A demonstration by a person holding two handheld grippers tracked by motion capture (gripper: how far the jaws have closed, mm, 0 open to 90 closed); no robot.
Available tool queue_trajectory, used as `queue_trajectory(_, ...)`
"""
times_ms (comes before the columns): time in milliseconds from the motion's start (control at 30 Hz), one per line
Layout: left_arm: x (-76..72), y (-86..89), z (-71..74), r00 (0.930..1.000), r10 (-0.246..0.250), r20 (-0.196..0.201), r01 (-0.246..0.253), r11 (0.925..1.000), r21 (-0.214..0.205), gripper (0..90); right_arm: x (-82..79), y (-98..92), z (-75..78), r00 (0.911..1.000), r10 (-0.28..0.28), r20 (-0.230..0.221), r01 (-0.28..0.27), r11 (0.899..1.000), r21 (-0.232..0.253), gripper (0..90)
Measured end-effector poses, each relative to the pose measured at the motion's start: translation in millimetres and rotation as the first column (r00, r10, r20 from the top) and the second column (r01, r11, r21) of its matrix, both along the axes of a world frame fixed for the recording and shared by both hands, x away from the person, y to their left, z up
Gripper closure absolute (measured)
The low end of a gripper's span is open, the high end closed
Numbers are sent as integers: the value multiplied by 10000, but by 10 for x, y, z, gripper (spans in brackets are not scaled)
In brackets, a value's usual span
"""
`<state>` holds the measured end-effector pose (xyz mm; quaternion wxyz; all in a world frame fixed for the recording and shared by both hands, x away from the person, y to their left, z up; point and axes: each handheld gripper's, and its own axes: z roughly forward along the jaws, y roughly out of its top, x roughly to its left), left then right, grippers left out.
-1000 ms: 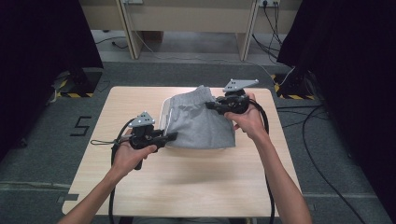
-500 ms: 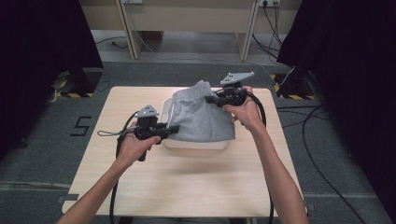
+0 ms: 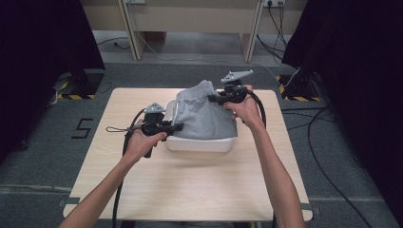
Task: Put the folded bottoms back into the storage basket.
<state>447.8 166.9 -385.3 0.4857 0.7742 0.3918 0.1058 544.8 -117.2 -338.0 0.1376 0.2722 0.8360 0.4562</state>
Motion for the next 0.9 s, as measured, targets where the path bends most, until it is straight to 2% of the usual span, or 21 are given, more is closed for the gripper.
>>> queue_trajectory(133,68,-7,-21,10000,66,-27,-66,9999,126,724,72,22,-34,9999,-71,-100,71,10000,-15,786)
queue_trajectory(367,186,-16,-110,9992,203,-337,-195,9995,259,723,172,69,-121,9993,-221,-292,217,9997,-142,784)
queue_trajectory(600,250,-42,-234,9980,283,-572,-254,9984,508,722,248,93,-275,9972,-452,-594,435,9986,-297,782)
queue_trajectory(700,269,-42,-320,9971,278,-705,-226,9970,745,722,249,112,-363,9960,-496,-744,475,9984,-298,781)
queue_trajectory(800,289,-39,-392,9958,355,-846,-278,9955,910,720,259,119,-454,9946,-525,-891,477,9973,-554,779)
queue_trajectory(900,302,-53,-425,9948,289,-978,-184,9942,1058,716,265,112,-516,9934,-564,-1003,518,9975,-475,777)
